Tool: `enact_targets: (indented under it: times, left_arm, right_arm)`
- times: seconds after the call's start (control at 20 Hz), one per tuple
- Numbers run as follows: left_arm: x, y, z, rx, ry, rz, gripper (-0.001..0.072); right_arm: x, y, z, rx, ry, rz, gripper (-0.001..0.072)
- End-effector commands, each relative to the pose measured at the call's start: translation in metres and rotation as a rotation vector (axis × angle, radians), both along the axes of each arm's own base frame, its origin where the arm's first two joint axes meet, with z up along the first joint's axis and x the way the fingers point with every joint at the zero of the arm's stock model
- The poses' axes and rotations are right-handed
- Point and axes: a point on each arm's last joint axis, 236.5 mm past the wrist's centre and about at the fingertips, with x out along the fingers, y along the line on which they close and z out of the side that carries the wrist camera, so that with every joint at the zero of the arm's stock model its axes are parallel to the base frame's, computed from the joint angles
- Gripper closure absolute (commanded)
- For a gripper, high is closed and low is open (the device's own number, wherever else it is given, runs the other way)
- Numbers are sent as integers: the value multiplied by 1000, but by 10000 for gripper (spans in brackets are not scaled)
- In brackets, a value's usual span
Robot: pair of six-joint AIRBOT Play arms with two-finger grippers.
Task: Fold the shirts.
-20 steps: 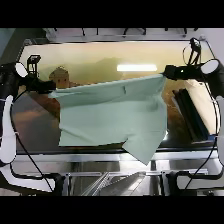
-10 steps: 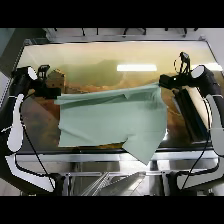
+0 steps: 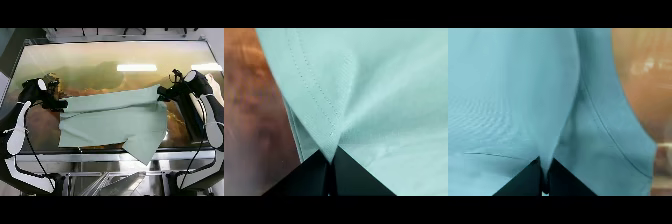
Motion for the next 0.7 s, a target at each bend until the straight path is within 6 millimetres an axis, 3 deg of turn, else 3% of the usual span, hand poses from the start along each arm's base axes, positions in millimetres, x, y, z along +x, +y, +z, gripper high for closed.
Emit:
enact_targets:
  times: [0.0,0.05,0.1,0.2,0.3,0.4,0.5,0.65]
  left_arm:
    - [-3,-6,9,-19,10,-2,513]
    - [-5,-3,15,-20,23,13,216]
    - [-5,1,25,-20,16,52,144]
    - [-16,12,46,-20,-10,94,144]
    - [-60,23,52,-29,31,139,144]
    - [-119,22,41,-78,114,190,144]
    - [-170,8,27,-199,192,227,146]
    - [-200,-5,11,-393,196,333,172]
  right_arm:
    - [-16,0,-3,5,79,-8,343]
    - [-22,1,0,7,91,13,11]
    - [-31,1,7,11,111,53,17]
    - [-58,0,28,22,151,149,17]
    - [-76,0,55,25,143,214,17]
    - [-71,4,82,20,41,201,17]
    - [-64,24,109,81,-60,190,16]
    - [-66,57,130,179,-106,218,17]
